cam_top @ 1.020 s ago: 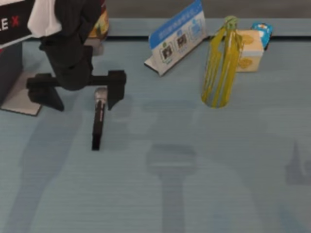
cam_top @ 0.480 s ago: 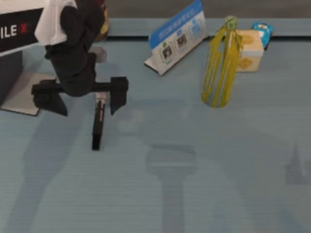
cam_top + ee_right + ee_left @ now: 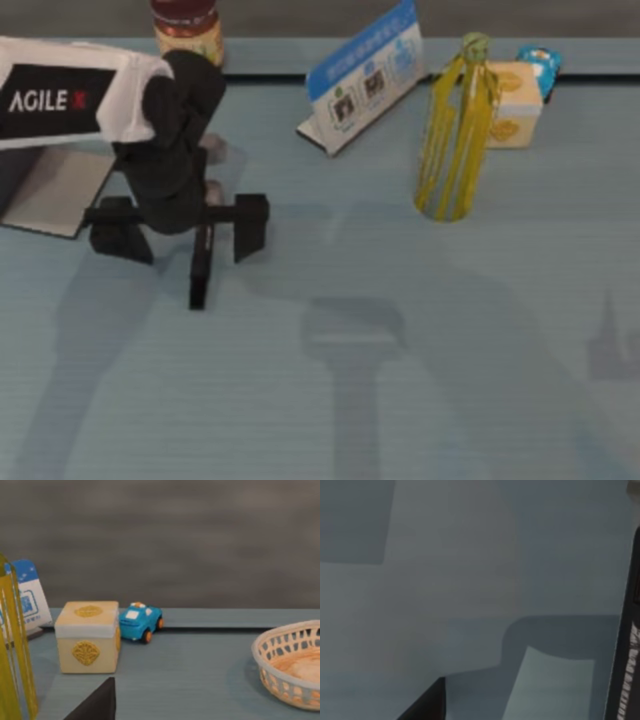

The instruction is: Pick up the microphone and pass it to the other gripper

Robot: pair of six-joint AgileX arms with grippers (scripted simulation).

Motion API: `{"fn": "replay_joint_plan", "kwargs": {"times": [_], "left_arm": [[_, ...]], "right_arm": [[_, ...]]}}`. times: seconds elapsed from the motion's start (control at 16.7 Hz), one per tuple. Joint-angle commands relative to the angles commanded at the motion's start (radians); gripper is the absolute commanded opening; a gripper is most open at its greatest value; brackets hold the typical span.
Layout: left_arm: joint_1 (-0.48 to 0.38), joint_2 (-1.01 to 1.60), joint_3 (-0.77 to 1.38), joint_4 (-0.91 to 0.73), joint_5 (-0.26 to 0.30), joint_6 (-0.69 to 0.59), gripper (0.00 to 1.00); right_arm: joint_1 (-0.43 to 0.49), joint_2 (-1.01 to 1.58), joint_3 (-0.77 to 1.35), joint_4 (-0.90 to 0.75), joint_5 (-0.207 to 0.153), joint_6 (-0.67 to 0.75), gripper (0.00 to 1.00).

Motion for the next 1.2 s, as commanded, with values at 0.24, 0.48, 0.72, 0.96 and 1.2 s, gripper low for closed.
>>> {"fn": "replay_joint_plan", "kwargs": {"times": [0.24, 0.48, 0.72, 0.96, 1.2], "left_arm": [[0.0, 0.0, 0.0, 0.0, 0.0, 0.0, 0.92], [0.0, 0.0, 0.0, 0.0, 0.0, 0.0, 0.62], [0.0, 0.0, 0.0, 0.0, 0.0, 0.0, 0.32], [0.0, 0.0, 0.0, 0.0, 0.0, 0.0, 0.02], [0.0, 0.0, 0.0, 0.0, 0.0, 0.0, 0.0]], "right_arm": [[0.0, 0.0, 0.0, 0.0, 0.0, 0.0, 1.0], [0.0, 0.0, 0.0, 0.0, 0.0, 0.0, 1.0], [0.0, 0.0, 0.0, 0.0, 0.0, 0.0, 1.0], [0.0, 0.0, 0.0, 0.0, 0.0, 0.0, 1.0], [0.0, 0.0, 0.0, 0.0, 0.0, 0.0, 1.0]]}}
